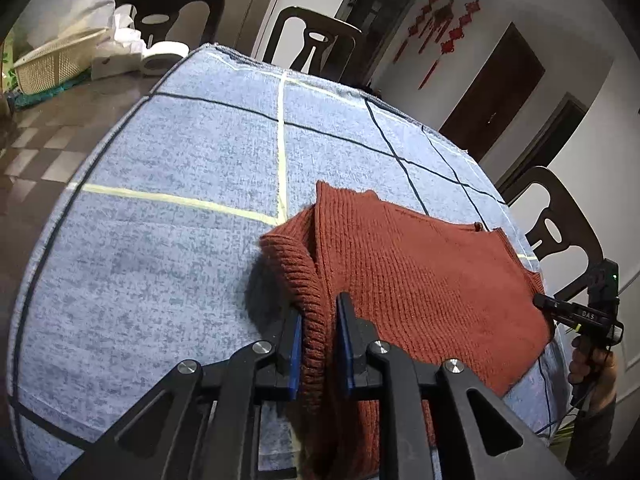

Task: Fold small clothes

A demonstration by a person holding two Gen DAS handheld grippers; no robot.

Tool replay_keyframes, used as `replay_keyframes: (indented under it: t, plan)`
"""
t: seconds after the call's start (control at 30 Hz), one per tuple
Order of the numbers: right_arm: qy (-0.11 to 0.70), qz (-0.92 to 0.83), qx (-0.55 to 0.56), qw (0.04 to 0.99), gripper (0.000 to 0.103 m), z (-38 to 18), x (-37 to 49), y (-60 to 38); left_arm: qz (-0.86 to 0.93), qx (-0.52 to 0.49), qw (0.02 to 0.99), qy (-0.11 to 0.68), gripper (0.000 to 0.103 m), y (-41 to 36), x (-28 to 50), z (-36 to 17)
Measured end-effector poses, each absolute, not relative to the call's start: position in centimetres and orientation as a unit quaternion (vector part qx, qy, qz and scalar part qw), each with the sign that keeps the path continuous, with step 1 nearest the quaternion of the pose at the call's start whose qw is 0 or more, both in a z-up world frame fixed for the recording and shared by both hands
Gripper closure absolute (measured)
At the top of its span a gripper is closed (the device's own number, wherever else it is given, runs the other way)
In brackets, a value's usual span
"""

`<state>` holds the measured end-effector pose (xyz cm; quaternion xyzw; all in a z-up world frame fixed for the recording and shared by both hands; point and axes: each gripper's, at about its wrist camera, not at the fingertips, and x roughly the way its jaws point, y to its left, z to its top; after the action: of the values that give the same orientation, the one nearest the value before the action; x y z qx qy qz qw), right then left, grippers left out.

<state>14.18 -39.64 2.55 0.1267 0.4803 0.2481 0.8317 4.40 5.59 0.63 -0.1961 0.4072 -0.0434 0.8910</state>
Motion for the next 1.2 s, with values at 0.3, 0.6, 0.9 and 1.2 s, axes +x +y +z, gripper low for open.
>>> replay_keyframes:
  t: [0.3, 0.6, 0.9, 1.2]
  plan:
    - [0.422, 0.283, 0.053, 0.860, 0.081, 4.6, 9.2, -36.7, -0.042, -0.170, 0.920, 0.350, 0.083, 4.6, 0.9, 4.5]
    - [0.445, 0.249, 0.003, 0.860, 0.083, 1.9, 8.5, -35.6, -0.079, -0.124, 0.902, 0.407, 0.083, -0.5, 2.9, 0.3]
    - [0.425, 0.229, -0.017, 0.876, 0.083, 3.4, 11.4, -33.2, -0.049, -0.107, 0.913, 0.392, 0.083, 0.0, 4.9, 1.7]
    - [0.427, 0.210, -0.004, 0.880, 0.086, 2.9, 12.8, -33.5, -0.027, -0.100, 0.913, 0.394, 0.083, 0.5, 6.5, 0.7]
